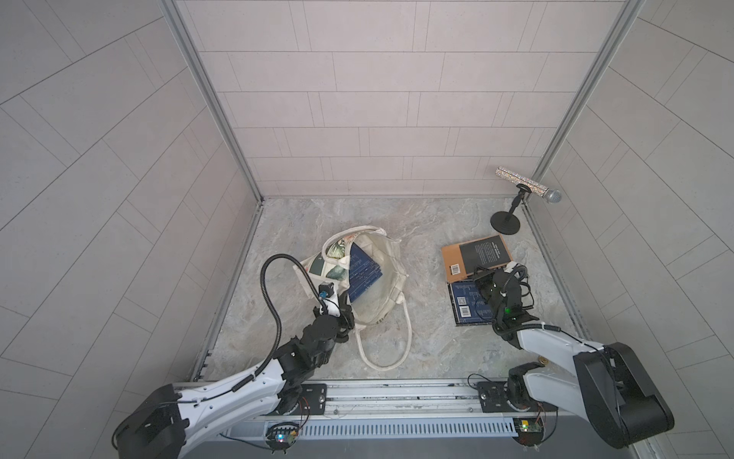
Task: Take out the books from the canvas bag
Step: Place the book on the book.
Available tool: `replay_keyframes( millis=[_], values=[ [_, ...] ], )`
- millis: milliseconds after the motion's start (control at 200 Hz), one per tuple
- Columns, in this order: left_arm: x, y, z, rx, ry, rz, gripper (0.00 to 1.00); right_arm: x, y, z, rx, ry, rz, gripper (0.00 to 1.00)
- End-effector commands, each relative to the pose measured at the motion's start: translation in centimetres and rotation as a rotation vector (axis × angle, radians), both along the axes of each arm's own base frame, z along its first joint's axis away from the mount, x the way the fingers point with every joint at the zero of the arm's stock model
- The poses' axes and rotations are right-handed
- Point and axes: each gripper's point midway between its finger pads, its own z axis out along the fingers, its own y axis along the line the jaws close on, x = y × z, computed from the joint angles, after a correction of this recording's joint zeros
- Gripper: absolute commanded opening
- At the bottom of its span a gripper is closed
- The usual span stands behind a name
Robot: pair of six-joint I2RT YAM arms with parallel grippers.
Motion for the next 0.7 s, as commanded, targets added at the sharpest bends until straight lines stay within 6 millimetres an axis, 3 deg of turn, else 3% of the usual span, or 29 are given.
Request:
replay_keyframes(
  millis=[0, 225, 490, 695],
  values=[
    [0.4, 0.3, 0.5, 0.01, -0.007, 0.02, 0.0, 0.3, -0.2, -0.8, 0.039, 0.045, -0.009, 0.0],
    [0.4, 0.2, 0.5, 0.009, -0.006, 0.015, 0.0, 1.1, 0.7, -2.2, 0.103, 0.074, 0.047, 0.0],
    [0.4, 0.0, 0.4, 0.012, -0.001, 0.007, 0.0, 0.7, -0.2, -2.6, 0.088, 0.096, 0.002, 0.28],
    [0.4, 0.0, 0.4, 0.011, -0.002, 0.007, 0.0, 0.9, -0.3, -3.0, 0.109, 0.098, -0.005, 0.4]
  ],
)
